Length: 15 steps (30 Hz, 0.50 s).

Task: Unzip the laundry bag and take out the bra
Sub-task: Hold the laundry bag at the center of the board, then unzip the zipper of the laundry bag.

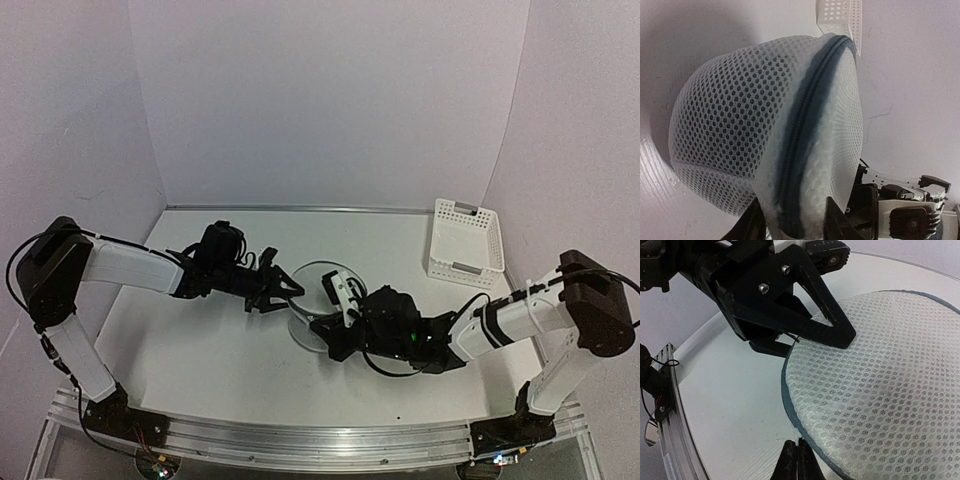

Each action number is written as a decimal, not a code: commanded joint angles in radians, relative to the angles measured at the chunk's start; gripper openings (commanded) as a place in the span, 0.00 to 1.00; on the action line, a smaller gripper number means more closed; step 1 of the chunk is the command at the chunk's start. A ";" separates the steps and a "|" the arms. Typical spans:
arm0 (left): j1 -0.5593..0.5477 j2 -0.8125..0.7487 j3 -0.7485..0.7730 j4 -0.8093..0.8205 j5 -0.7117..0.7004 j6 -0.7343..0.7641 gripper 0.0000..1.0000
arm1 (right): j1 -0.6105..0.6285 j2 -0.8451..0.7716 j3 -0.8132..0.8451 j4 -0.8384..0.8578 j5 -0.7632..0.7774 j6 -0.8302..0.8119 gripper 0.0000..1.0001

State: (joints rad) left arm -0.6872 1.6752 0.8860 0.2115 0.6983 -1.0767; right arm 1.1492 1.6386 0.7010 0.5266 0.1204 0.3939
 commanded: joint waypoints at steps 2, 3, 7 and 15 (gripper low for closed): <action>-0.005 -0.003 0.045 0.051 0.007 -0.012 0.23 | 0.007 -0.069 -0.019 0.007 0.045 -0.013 0.00; -0.005 -0.004 0.044 0.052 0.007 -0.012 0.17 | 0.008 -0.074 -0.022 0.004 0.049 -0.015 0.00; -0.005 -0.008 0.044 0.052 0.003 -0.011 0.00 | 0.009 -0.099 -0.044 -0.012 0.068 -0.018 0.00; 0.003 -0.027 0.040 0.052 0.018 0.022 0.00 | 0.008 -0.198 -0.119 -0.077 0.180 -0.040 0.00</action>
State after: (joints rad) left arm -0.6949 1.6791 0.8940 0.2211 0.7048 -1.0924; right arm 1.1526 1.5215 0.6163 0.4755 0.2016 0.3779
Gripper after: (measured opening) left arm 0.040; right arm 0.020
